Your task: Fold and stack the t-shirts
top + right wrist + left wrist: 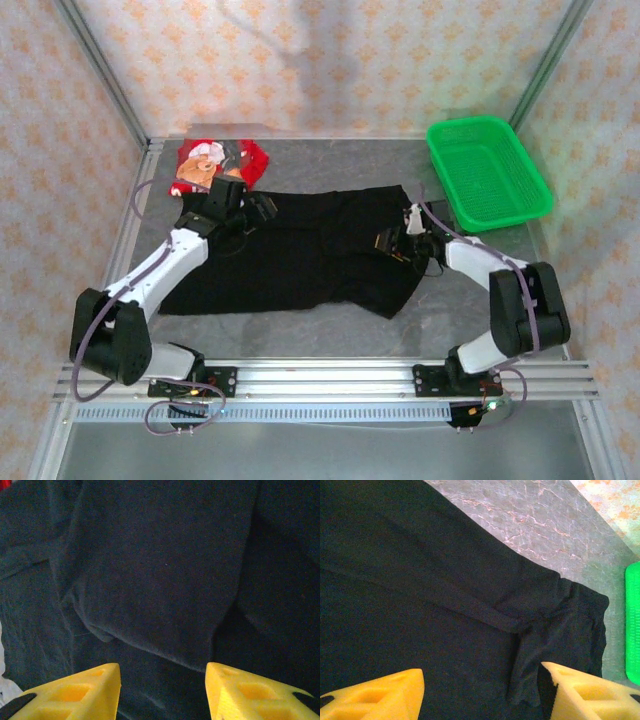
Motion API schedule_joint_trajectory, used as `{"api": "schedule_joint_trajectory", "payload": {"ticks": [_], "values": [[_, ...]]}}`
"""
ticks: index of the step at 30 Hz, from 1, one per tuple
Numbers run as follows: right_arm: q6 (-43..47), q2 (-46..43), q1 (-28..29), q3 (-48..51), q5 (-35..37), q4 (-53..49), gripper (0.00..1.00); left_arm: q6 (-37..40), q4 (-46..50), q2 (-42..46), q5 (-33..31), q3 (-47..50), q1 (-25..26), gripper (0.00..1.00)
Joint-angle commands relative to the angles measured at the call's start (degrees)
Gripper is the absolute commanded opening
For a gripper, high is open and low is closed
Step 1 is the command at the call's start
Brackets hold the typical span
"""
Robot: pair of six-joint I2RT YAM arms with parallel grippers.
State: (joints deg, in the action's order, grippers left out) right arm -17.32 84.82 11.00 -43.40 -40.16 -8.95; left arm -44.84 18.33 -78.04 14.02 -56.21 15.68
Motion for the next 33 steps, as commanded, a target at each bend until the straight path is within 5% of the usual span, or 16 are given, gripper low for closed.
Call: {"api": "schedule_joint_trajectory", "payload": {"ticks": [1, 20, 29, 33], "values": [[2.26, -1.1, 0.54, 0.33, 2.39, -2.82, 0.49, 2.03, 1.37, 3.25, -2.6, 1.75, -0.64, 0.62], [3.96, 7.86, 3.58, -2.86, 2.38, 2.87, 0.46, 7.7, 4.41, 11.83, -5.49, 2.54, -0.86, 0.69], [4.15, 9.18, 3.76, -6.63, 5.24, 0.1, 0.09, 7.84, 6.6, 12.86, -7.32, 3.27, -1.42, 0.69], [2.95, 8.5, 3.76, -7.74, 4.32, -2.01, 0.0, 8.25, 6.96, 12.98, -7.42, 3.62, -1.58, 0.69]]}}
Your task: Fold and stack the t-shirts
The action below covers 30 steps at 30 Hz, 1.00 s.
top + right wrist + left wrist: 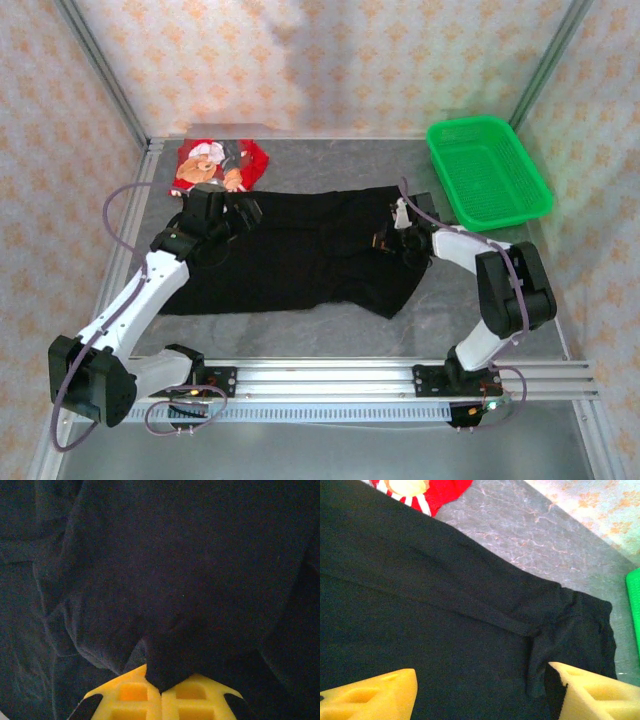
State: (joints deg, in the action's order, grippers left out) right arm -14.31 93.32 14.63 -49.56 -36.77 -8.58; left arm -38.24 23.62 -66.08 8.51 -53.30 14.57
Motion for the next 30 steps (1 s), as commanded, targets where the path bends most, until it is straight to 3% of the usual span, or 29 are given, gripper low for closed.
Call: {"api": "schedule_joint_trajectory", "payload": {"ticks": [1, 14, 24, 27, 30], "values": [[-0.42, -0.36, 0.06, -1.72, 0.55, -2.89, 0.0, 1.76, 1.89, 1.05, -1.99, 0.69, -0.43, 0.69], [-6.91, -0.01, -0.61, -5.86, -7.66, -18.68, 0.0, 2.82, 3.68, 1.31, -2.36, 1.59, -0.49, 0.69], [-9.11, 4.62, -4.13, -6.78, -5.77, -21.48, 0.0, 4.14, 5.64, 0.37, -2.86, 1.24, -0.51, 0.69], [-8.19, 7.28, -4.26, -8.96, -5.26, -23.63, 0.09, 4.14, 5.98, -0.51, -3.65, 1.46, -0.56, 0.69], [-6.98, 8.55, -4.8, -11.0, -1.88, -27.43, 0.3, 4.65, 7.77, -2.2, -5.32, 0.54, -0.6, 0.69]]}}
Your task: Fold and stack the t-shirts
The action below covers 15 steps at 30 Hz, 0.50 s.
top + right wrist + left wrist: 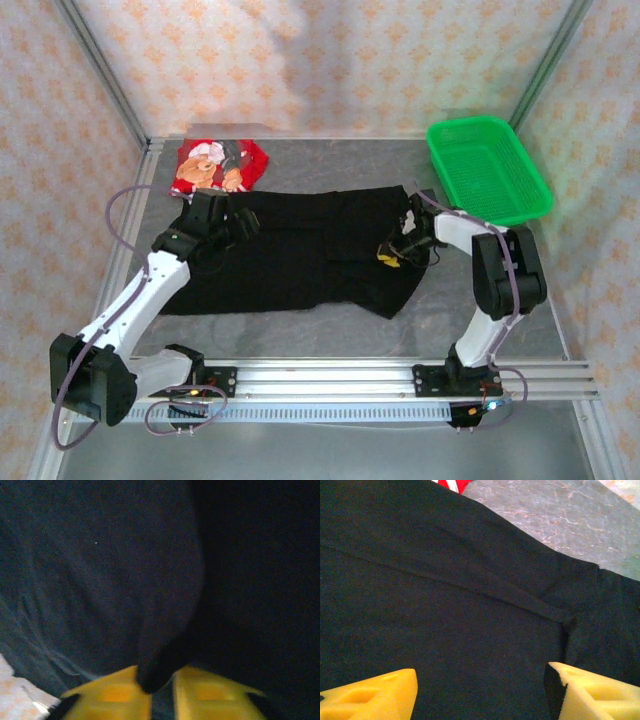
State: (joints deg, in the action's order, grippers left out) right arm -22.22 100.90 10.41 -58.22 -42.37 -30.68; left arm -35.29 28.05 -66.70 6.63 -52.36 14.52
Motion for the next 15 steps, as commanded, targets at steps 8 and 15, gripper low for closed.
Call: {"api": "schedule_joint_trajectory", "payload": {"ticks": [8, 15], "values": [[-0.23, -9.11, -2.0, -7.97, 13.3, -6.98, 0.59, 1.75, 4.97, -8.67, -5.71, -8.2, -4.79, 0.75], [-0.95, 3.52, -0.86, -20.32, 14.92, -1.91, 0.65, 4.35, 3.26, -26.85, 1.6, -21.45, -10.66, 0.75]]}}
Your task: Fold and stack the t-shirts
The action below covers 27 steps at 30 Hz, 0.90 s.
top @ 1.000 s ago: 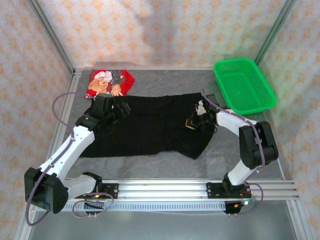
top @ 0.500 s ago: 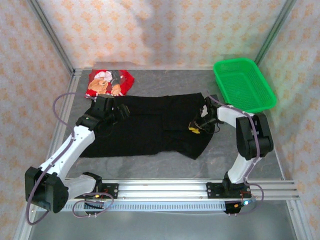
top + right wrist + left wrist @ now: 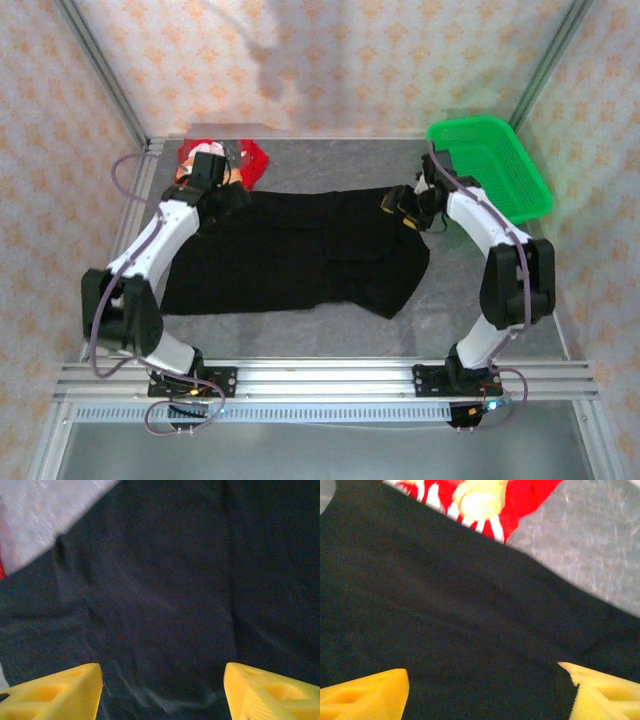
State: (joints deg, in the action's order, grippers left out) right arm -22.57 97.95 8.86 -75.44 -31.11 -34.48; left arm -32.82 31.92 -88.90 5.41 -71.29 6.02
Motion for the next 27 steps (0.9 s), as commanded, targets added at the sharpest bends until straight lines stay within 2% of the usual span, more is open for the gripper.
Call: {"api": "schedule_joint_trajectory", "payload": {"ticks": [1, 5, 9, 19, 27], "values": [[-1.6, 8.96, 0.8, -4.18, 4.3, 4.08, 0.65, 1.88, -2.51, -6.8, 3.68, -3.39, -3.38, 0.74], [-5.01, 16.87, 0.89, -8.92, 7.26, 8.48, 0.62, 1.73, -6.2, -14.9, 5.59, -6.76, -7.82, 0.66], [-5.78, 22.23, 0.85, -13.23, 11.91, 7.15, 0.61, 1.74, -7.56, -20.14, 6.13, -8.59, -10.68, 0.59], [-7.05, 29.65, 0.71, -20.23, 25.13, -1.35, 0.59, 0.76, -6.47, -29.19, 2.21, -8.52, -13.93, 0.55], [-6.51, 33.18, 0.45, -26.87, 30.87, -4.52, 0.58, 1.88, -5.56, -32.02, 3.12, -13.23, -15.04, 0.58]]}}
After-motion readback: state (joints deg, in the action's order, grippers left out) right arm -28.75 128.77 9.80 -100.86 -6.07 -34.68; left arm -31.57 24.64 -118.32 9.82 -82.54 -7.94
